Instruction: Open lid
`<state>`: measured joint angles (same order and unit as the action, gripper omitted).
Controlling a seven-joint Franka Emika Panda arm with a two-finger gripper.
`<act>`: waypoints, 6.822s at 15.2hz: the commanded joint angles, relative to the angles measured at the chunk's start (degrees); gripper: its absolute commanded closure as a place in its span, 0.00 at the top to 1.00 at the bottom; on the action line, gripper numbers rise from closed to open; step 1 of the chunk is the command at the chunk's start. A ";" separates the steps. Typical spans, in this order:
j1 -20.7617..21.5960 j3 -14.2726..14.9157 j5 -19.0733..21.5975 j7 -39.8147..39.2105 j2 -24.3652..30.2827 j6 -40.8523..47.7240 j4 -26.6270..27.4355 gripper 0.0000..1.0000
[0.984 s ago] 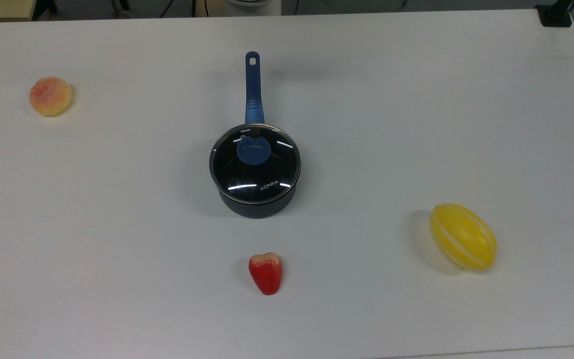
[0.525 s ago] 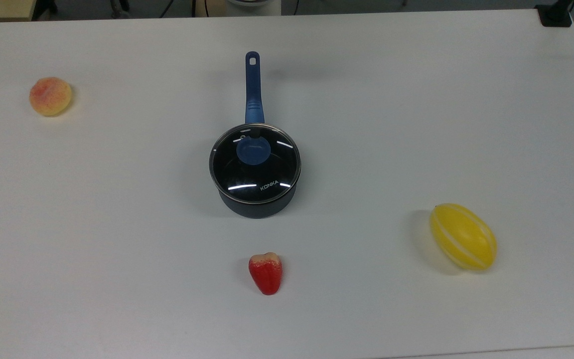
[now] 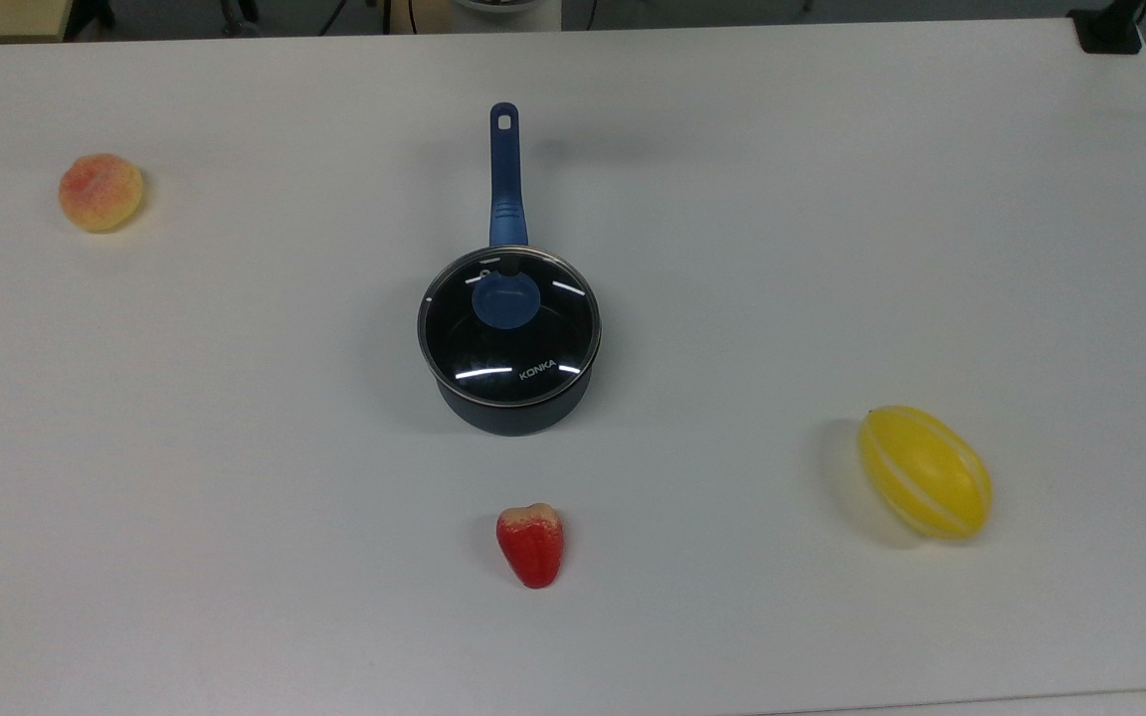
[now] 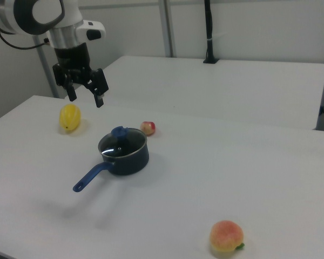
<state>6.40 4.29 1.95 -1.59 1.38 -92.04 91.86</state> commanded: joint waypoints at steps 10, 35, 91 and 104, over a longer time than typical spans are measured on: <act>0.55 0.46 1.04 5.27 -6.56 -14.56 0.78 1.00; 3.01 -2.79 -6.61 19.52 -21.60 -35.84 4.21 0.98; -4.55 4.24 -3.09 -17.67 5.03 -33.35 40.58 0.16; -1.21 3.71 -4.76 -2.98 -0.06 -46.22 44.55 0.20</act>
<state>4.81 7.89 -1.71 -7.18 1.01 -136.70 135.39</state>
